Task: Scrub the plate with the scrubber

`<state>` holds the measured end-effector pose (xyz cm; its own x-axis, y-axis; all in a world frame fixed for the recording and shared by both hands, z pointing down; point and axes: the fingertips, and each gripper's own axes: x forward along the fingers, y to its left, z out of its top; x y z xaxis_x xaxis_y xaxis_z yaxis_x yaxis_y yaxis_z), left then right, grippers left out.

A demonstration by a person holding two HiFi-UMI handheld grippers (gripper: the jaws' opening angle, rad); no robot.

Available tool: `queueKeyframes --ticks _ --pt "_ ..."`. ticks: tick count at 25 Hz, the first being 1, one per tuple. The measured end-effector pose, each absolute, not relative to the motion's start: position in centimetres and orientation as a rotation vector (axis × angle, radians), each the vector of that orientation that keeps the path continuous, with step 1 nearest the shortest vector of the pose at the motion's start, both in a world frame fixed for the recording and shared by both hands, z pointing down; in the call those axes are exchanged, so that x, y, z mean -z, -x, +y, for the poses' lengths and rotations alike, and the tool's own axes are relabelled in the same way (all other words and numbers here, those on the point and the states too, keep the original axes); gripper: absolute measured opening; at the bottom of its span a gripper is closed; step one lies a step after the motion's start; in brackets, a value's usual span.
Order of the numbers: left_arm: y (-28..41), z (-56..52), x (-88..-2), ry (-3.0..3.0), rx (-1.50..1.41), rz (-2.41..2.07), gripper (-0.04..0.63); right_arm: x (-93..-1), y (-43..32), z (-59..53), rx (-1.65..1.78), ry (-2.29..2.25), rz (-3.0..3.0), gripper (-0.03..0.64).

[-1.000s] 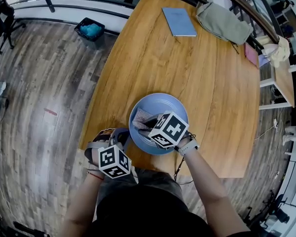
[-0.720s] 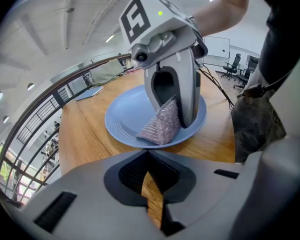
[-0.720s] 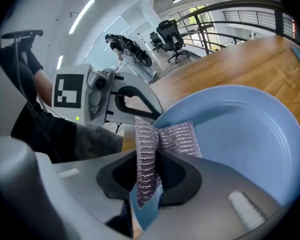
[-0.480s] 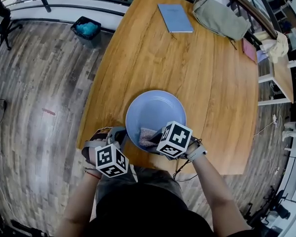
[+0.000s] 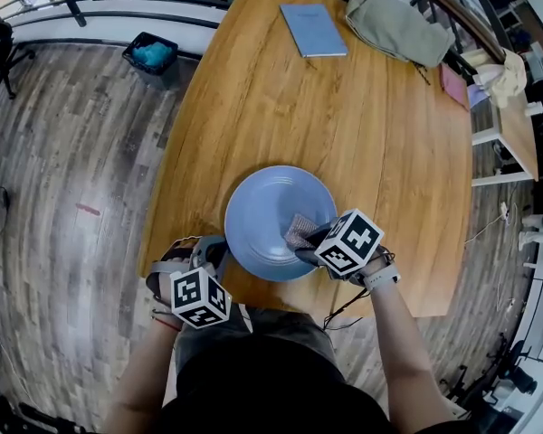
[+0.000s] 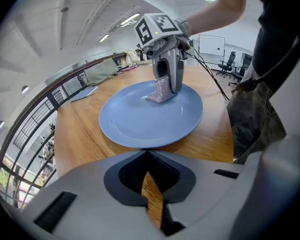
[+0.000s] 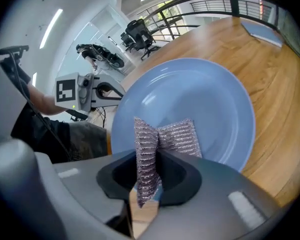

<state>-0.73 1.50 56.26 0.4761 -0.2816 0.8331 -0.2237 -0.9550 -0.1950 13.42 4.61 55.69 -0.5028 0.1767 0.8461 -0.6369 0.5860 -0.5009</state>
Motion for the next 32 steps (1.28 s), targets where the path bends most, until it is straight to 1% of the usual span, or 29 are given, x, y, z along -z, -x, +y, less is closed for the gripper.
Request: queueKeyframes --ticks 5,14,21,32 --pt "0.4 1.4 -56.1 2.642 1.516 0.448 -0.003 -55.6 -14.3 1.7 -1.029 -0.462 -1.854 0.092" --pt "0.7 0.4 -55.8 2.654 1.501 0.516 -0.004 -55.7 -13.6 -2.8 -0.999 -0.506 -1.881 0.092" --pt "0.7 -0.4 -55.5 2.656 1.487 0.561 -0.004 -55.7 -11.3 -4.2 -0.976 -0.466 -1.895 0.094" --pt "0.8 -0.6 -55.6 2.636 1.511 0.589 -0.003 -55.5 -5.3 -3.3 -0.962 -0.298 -1.937 0.094"
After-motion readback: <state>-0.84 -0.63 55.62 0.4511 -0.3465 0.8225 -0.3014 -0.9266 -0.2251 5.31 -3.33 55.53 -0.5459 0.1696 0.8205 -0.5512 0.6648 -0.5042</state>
